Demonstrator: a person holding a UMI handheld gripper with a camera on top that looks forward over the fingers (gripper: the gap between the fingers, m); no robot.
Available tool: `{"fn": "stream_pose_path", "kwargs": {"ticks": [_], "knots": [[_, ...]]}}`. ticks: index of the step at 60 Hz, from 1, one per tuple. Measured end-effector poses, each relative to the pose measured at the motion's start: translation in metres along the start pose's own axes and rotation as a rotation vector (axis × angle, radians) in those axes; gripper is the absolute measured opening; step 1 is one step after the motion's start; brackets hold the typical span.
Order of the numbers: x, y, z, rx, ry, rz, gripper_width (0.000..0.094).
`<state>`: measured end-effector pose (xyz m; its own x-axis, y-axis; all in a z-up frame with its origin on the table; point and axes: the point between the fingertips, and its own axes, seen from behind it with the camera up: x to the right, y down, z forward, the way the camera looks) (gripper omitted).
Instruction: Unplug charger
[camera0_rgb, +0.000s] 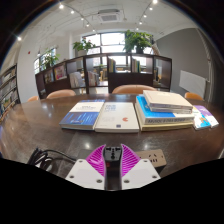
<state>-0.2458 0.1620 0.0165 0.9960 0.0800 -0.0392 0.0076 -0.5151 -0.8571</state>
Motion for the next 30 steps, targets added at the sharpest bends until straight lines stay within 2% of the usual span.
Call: {"fn": "stream_pose_path", "kwargs": {"ticks": [6, 7, 10, 11, 12, 14, 16, 19, 23, 30], "knots": [[0.0, -0.01, -0.004, -0.104, 0.009, -0.002, 0.0108], [0.0, -0.034, -0.012, -0.063, 0.007, -0.01, 0.0107], [0.015, -0.141, -0.052, 0.159, 0.039, -0.04, 0.0106], [0.024, -0.176, -0.06, 0.198, 0.044, -0.034, 0.0105], [0.028, -0.2, -0.079, 0.271, 0.048, -0.035, 0.0105], [0.044, -0.243, -0.109, 0.364, 0.062, -0.033, 0.0103], [0.065, -0.267, -0.132, 0.41, 0.097, -0.04, 0.0105], [0.109, -0.284, -0.141, 0.412, 0.163, -0.078, 0.0104], [0.16, -0.25, -0.141, 0.355, 0.251, -0.115, 0.0119], [0.221, -0.157, -0.093, 0.186, 0.237, -0.08, 0.0124]]}}
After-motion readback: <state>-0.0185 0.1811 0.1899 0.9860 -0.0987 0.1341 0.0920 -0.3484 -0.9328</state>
